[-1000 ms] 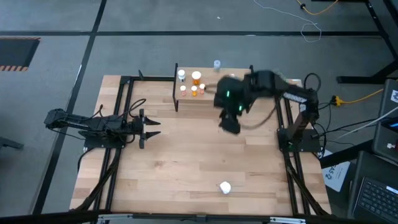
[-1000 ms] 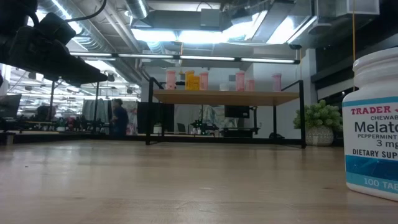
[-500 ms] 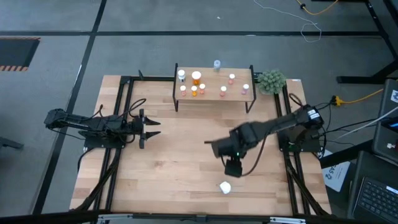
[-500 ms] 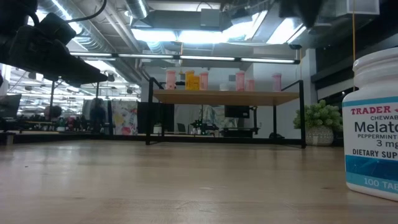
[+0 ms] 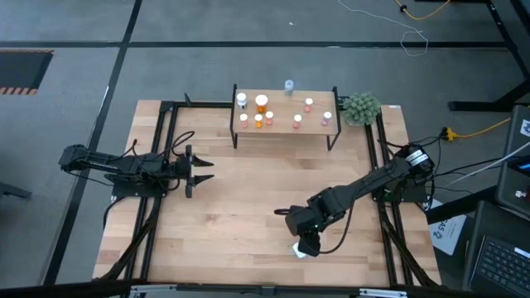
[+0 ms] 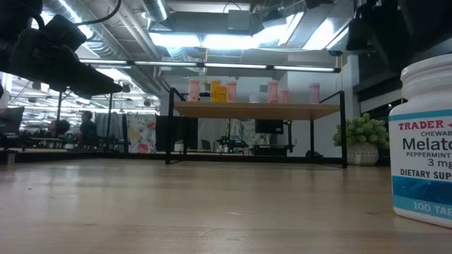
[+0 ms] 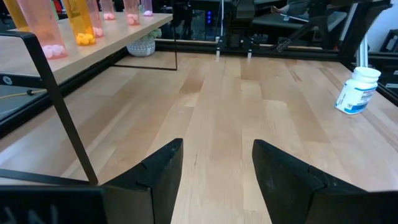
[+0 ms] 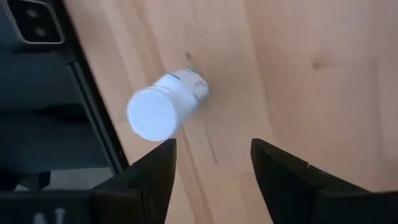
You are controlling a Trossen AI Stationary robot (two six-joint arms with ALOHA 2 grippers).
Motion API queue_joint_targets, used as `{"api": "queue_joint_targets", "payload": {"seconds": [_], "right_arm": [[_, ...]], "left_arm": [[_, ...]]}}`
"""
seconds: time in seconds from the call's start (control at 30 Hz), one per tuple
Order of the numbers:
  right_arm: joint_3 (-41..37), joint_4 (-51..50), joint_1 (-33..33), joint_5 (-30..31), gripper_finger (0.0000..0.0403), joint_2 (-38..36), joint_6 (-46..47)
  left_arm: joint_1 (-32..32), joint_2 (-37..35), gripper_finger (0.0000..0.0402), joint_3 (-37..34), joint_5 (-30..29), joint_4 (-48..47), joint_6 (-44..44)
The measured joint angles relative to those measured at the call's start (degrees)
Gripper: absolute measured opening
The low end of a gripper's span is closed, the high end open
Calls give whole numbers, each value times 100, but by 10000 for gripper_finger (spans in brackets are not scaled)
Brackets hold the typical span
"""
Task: Pick and place medicine bottles onto shelf by color
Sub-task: Put the big white pill bottle on the shelf
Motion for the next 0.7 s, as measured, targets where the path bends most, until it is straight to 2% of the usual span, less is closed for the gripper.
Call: {"api": "queue_joint_targets", "payload": {"seconds": [0.33, 0.7], "right_arm": [[-55, 856, 89, 1, 213, 0, -413], [-55, 1039, 109, 466, 282, 46, -560]], "left_arm": [[-2, -1, 189, 0, 1, -1, 0], [-1, 1, 189, 0, 1, -3, 2]]}}
